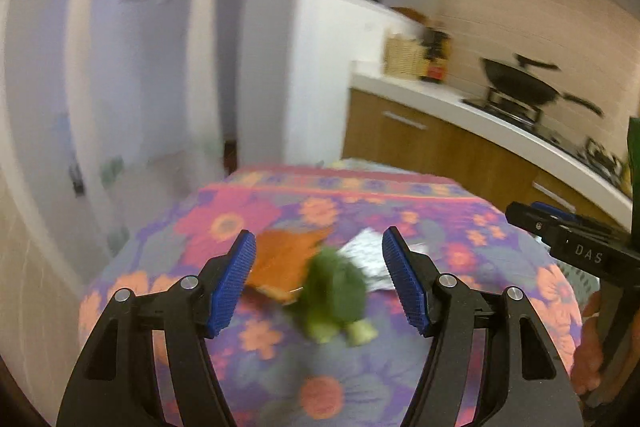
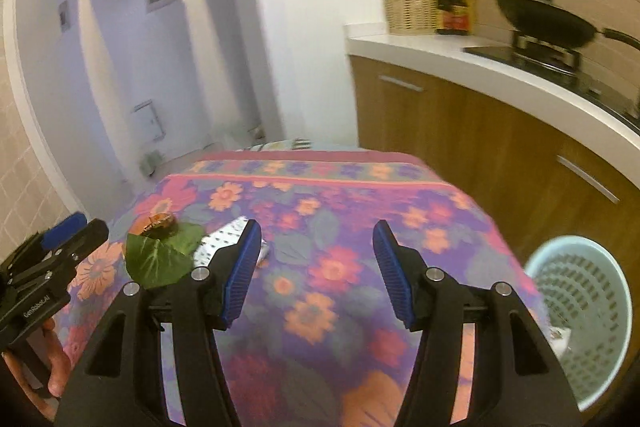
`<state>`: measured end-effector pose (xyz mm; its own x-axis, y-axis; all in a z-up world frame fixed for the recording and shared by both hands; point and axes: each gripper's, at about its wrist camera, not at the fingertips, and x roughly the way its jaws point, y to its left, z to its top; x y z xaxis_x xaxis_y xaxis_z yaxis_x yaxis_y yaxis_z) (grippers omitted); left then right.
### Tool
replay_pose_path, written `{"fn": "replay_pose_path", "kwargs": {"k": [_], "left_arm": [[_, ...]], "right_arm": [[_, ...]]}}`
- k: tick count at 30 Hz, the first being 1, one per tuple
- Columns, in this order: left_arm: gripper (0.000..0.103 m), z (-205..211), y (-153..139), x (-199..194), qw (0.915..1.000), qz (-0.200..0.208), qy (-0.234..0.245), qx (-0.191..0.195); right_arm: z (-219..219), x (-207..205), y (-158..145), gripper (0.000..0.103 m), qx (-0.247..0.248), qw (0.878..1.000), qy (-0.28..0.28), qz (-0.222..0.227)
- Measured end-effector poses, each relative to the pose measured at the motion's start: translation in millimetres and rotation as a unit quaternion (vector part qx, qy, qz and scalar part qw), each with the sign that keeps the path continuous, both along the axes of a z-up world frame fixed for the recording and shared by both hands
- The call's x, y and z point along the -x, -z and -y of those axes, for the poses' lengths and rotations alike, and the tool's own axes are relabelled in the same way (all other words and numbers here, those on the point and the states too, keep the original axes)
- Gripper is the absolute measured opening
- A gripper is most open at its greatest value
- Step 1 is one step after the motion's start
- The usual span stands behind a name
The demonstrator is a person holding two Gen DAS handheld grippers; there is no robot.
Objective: Collect trash
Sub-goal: 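Grasp the orange snack bag with the left tool while the right tool grasps the dotted paper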
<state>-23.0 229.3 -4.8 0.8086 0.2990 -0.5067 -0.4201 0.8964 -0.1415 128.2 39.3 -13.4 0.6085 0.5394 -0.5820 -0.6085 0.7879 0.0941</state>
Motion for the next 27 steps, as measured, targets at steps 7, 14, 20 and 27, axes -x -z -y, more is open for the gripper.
{"fn": "replay_pose_path", "kwargs": {"k": [7,14,20,27], "left_arm": [[0.063,-41,26,-8,0.9980,-0.032,-0.027,0.048],[0.063,-80,63,-35,0.9853,-0.063,0.003,0.159],[0.059,-78,73,-37,0.9828,-0.055,0.016,0.176],[0.058,-79,78,-51,0.9807,-0.073,0.032,0.179]], "right_arm": [[-52,-13,26,0.054,0.025,0.999,-0.023,-0.006],[-82,-21,55,0.052,0.071,0.996,-0.034,-0.051],[-91,-28,66,0.038,0.092,0.991,-0.048,-0.082],[-100,-28,75,0.025,0.113,0.987,-0.062,-0.098]]}}
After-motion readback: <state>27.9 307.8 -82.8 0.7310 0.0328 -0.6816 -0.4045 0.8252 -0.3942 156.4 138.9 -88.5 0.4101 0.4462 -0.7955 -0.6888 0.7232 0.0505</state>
